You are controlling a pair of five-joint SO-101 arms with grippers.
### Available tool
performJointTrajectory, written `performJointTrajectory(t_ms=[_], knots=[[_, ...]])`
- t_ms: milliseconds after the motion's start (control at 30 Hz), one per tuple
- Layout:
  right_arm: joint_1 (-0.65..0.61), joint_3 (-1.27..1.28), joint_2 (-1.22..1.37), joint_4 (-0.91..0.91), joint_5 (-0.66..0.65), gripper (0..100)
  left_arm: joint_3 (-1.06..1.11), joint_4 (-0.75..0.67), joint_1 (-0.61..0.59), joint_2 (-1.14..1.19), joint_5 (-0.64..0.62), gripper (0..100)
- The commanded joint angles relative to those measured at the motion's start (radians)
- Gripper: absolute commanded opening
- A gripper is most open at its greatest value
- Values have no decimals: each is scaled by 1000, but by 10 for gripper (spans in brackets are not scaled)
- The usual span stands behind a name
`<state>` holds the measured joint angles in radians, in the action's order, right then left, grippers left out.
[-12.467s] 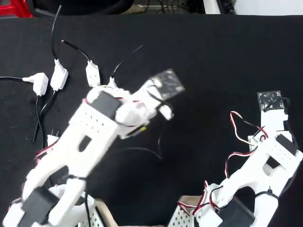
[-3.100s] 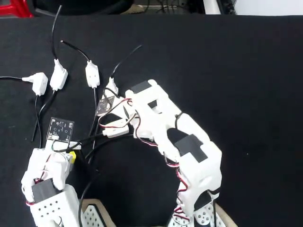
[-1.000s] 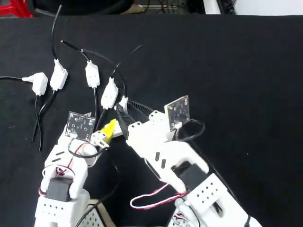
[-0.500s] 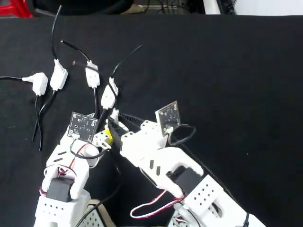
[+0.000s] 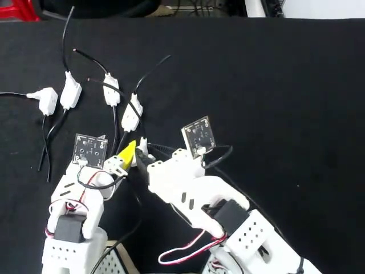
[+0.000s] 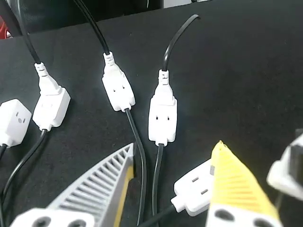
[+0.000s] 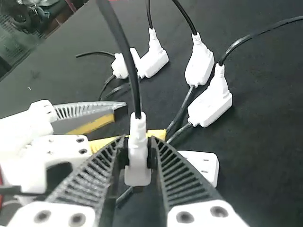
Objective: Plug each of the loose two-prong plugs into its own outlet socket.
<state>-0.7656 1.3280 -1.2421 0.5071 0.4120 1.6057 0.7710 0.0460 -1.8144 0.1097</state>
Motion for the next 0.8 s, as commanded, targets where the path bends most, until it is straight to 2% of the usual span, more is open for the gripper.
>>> performJointTrajectory(t_ms=[0, 133, 333, 400, 533, 667, 767], knots=[[-17, -71, 2, -6, 2, 12, -65, -14, -12, -9, -3, 256], [20, -71, 2, -72, 2, 12, -74, 54, -4, -9, -3, 259], [25, 68, 1, -353, 2, 12, -71, 98, 28, -9, -3, 256], [17, 105, 1, -397, 8, 12, -77, 94, 31, -9, -5, 256], [-52, 125, 2, -359, 9, 12, -99, 77, 31, -11, -18, 256], [-89, 91, 2, -273, 9, 12, -111, 41, 18, -11, -107, 256], [-89, 31, 2, -161, 9, 12, -108, 9, -47, -11, -129, 256]])
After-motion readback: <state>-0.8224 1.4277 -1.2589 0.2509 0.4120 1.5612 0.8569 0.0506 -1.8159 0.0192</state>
